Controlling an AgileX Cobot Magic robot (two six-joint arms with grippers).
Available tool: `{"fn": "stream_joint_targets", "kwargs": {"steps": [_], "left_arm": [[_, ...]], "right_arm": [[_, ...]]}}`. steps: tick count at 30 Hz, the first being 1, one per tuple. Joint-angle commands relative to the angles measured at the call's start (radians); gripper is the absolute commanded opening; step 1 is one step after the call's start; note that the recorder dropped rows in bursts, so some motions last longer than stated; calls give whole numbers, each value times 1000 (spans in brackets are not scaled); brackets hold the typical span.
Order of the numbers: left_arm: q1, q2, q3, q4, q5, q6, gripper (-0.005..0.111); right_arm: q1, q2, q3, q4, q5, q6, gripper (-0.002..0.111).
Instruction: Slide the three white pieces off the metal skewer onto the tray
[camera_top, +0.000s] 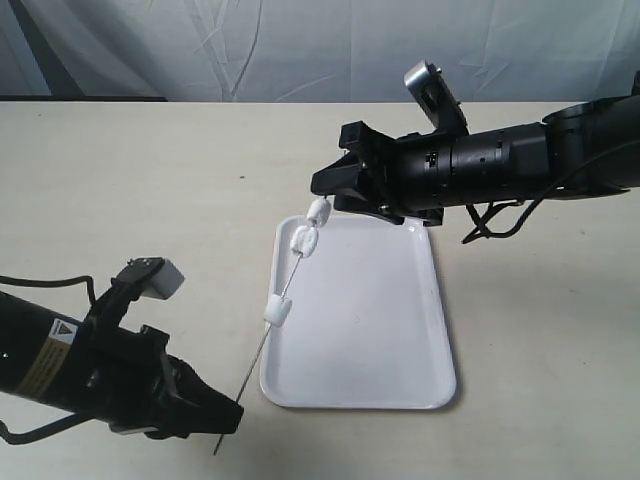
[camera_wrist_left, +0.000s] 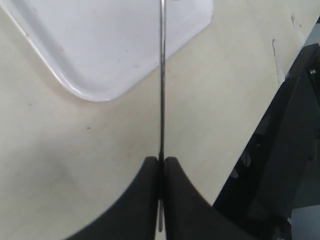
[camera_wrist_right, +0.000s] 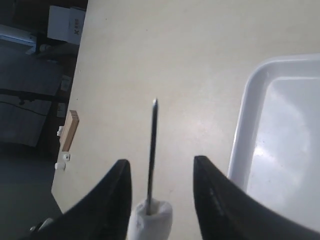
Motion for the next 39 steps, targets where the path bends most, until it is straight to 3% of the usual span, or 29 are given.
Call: {"fn": "stream_joint_targets", "kwargs": {"steps": [1,24,32,39], "left_arm": [[-6,-6,-9,-25,5,7,0],[-6,-6,-39,-49,27,26,0],[-6,-6,-39,-37,30,22,0],[-6,-6,-39,-12,29,-3,0]], "right_arm": [[1,-9,-5,-1,43,-2,33],[1,-9,-5,-1,107,-2,32],[1,-9,-5,4,90,-2,9],[1,-9,-5,11,83,-10,9]]}}
